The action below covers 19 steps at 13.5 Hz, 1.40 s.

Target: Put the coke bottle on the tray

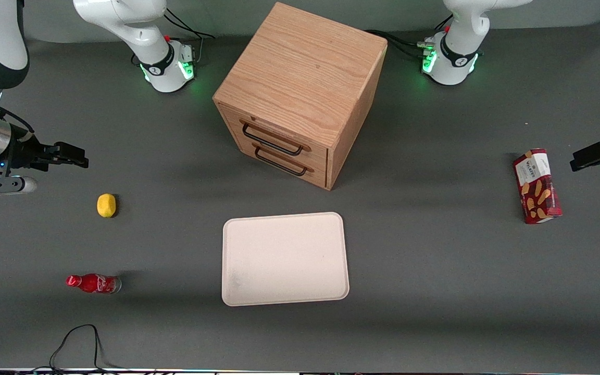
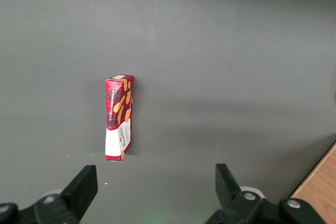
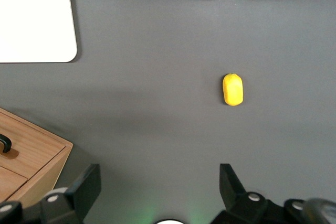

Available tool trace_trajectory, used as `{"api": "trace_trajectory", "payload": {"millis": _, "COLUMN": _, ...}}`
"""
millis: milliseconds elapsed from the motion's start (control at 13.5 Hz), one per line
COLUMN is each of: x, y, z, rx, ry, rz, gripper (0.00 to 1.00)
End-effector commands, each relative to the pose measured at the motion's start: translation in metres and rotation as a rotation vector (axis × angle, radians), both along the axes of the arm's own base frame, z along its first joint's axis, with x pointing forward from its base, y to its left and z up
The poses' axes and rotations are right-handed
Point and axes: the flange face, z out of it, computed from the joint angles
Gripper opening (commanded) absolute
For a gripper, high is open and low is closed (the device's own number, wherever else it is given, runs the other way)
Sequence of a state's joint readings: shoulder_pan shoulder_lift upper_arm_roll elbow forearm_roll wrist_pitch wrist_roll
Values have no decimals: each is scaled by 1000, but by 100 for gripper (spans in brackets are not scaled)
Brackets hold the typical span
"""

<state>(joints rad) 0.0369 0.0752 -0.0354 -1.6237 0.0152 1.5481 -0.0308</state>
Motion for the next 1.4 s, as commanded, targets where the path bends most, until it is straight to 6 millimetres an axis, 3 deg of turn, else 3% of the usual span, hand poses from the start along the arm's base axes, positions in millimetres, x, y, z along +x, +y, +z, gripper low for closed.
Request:
{"api": "trace_trajectory", "payload": {"millis": 0, "x": 3, "y": 8, "z": 3, "rx": 6, "ry": 11, "rz": -7, "gripper": 100}}
{"api": "trace_trajectory", "payload": {"millis": 295, "x": 5, "y": 1, "z": 14, "rx": 16, "ry": -3, "rz": -16, "gripper": 100}}
{"api": "trace_trajectory", "payload": {"millis": 1330, "x": 9, "y": -2, "z": 14, "rx": 13, "ry": 2, "rz": -29, "gripper": 100}}
